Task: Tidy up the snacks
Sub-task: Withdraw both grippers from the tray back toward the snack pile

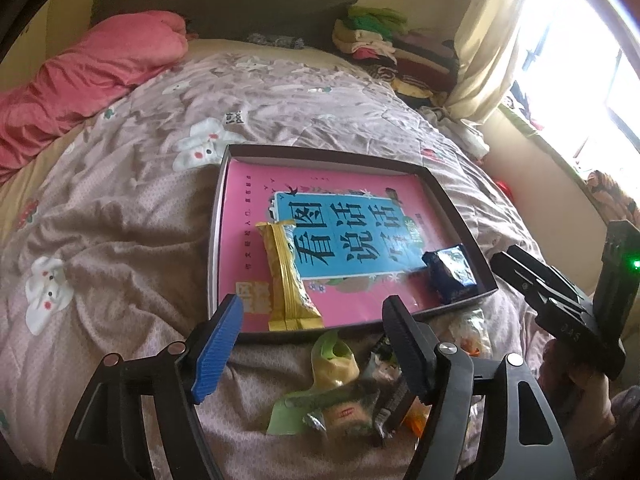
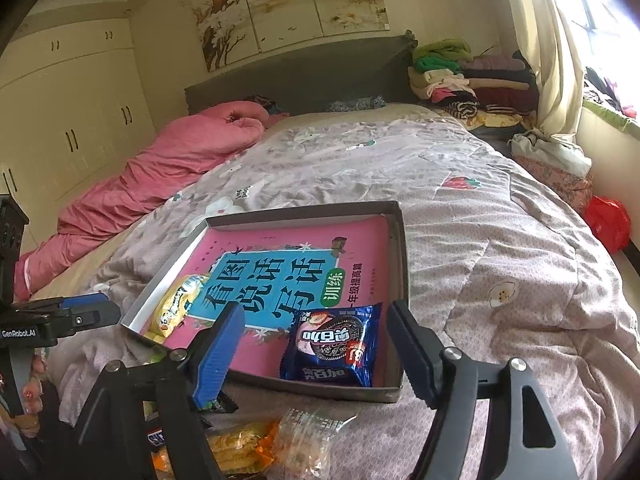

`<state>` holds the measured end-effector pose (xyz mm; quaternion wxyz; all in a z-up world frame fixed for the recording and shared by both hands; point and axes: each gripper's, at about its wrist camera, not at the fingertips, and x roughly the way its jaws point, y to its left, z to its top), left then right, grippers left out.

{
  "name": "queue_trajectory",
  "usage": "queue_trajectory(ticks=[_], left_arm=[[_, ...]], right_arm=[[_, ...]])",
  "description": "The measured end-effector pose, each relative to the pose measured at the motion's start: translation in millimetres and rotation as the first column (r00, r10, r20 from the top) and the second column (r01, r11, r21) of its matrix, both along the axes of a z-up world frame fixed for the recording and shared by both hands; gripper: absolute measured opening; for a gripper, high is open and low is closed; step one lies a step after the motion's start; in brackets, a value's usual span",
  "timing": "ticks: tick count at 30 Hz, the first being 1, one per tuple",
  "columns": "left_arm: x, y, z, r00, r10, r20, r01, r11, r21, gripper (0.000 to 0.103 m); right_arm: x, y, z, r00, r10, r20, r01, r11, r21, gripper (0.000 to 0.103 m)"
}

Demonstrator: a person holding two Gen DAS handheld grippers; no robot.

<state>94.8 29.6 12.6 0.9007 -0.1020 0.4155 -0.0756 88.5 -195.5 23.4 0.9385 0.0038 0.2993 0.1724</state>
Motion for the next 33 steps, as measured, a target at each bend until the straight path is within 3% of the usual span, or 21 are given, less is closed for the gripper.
queue_trajectory(ticks=[33], left_arm=[[-31,-2,-8,0.999,-0.003,-0.046,0.006,0.998,0.056,0.074]], right_arm=[[-28,-15,7,1.000,-0.026,-0.005,0.026,0.999,0.030,0.076]])
